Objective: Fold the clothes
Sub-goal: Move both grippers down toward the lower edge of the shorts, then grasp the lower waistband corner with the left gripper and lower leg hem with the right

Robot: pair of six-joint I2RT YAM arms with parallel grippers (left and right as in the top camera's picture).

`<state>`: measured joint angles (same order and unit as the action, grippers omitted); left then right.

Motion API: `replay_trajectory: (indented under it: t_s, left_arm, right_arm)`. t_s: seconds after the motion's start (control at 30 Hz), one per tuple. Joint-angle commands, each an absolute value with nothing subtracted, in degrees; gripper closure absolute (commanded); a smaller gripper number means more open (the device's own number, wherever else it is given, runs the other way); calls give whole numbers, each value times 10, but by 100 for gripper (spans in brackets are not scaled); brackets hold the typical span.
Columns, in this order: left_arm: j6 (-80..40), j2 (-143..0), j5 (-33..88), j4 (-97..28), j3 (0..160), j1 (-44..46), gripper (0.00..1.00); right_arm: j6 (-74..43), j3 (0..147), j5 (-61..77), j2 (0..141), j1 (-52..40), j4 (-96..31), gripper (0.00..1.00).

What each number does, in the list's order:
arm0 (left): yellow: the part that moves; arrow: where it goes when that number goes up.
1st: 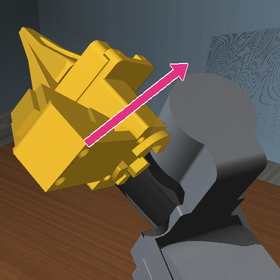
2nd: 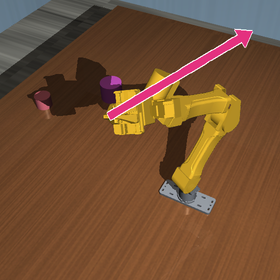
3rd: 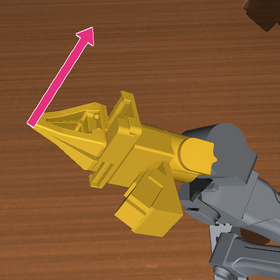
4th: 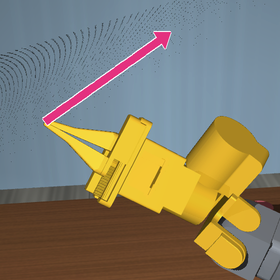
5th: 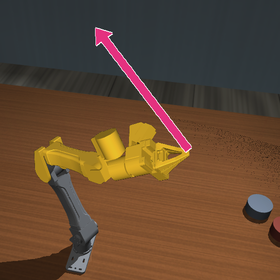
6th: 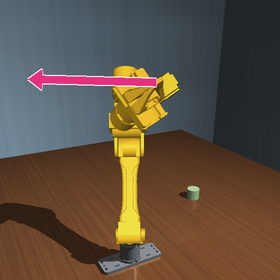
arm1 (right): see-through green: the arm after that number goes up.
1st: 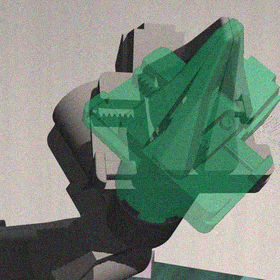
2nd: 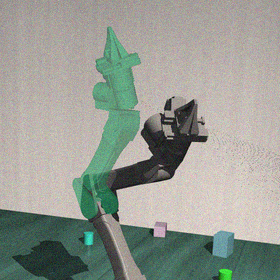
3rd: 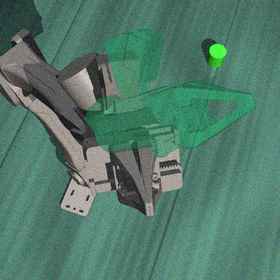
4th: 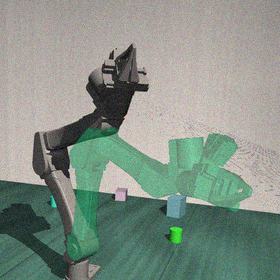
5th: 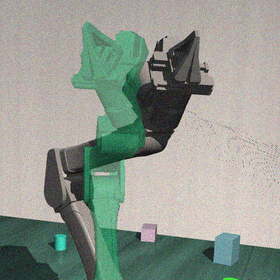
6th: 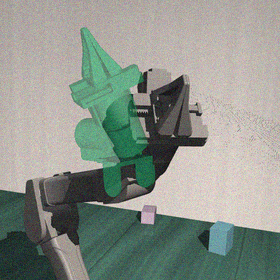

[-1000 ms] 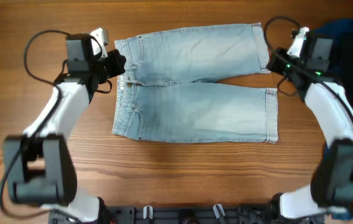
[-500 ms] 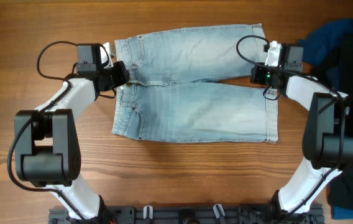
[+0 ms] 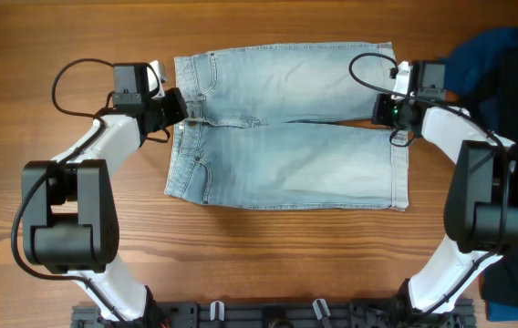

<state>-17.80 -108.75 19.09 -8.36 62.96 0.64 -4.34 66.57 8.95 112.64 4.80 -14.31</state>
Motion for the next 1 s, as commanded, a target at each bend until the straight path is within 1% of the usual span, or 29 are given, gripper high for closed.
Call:
replay_trajectory:
  t_s: [0.0,0.03,0.07,0.2,0.27,0.3,0.43,0.57,0.6,0.63,0.67,0.7,0.73,0.77,0.8,0.83,0.9,0.97]
  left_arm:
    - [-166,-1040,182,-99,644,7,96]
    - [-167,-1021,181,-115,644,5,96]
    - [-168,-990,181,-149,644,-2,96]
    - [-195,-881,182,-297,644,-33,96]
    - [-204,-843,182,-360,644,-39,96]
    - [-204,-817,181,-407,644,-39,96]
    - [-203,-800,181,-489,644,-36,96]
    - [-201,-806,181,-537,643,-37,96]
    - [-201,-806,180,-542,643,-36,86]
    - [-199,-806,181,-546,642,-36,63]
    - [-197,-806,178,-550,641,-36,52]
    - [-197,-806,174,-552,641,-36,49]
    - [-197,-806,174,-554,640,-36,44]
    - [-197,-806,175,-554,639,-36,28]
    - [-197,-806,175,-555,638,-36,0]
    - [-197,-806,175,-555,638,-36,0]
    - [-197,-806,175,-554,638,-36,0]
    - [-197,-806,175,-554,638,-36,0]
  right_arm:
    - [-51,738,79,1041,51,-203,77]
    - [-61,752,79,1022,51,-246,75]
    - [-80,768,79,991,51,-318,73]
    - [-185,770,79,896,51,-535,73]
    - [-220,767,79,877,51,-594,75]
    - [-262,760,79,869,51,-641,80]
    - [-277,731,79,869,51,-715,80]
    - [-307,654,77,869,51,-726,79]
    - [-325,634,77,869,51,-719,77]
    - [-345,615,77,869,51,-709,75]
    - [-363,592,77,869,51,-695,73]
    - [-367,580,77,869,51,-685,70]
    - [-372,567,77,869,51,-674,61]
    - [-379,551,75,869,51,-660,40]
    - [-379,537,74,869,51,-639,28]
    - [-379,527,73,869,51,-624,23]
    - [-380,512,71,869,51,-595,21]
    - [-410,501,30,869,51,-577,21]
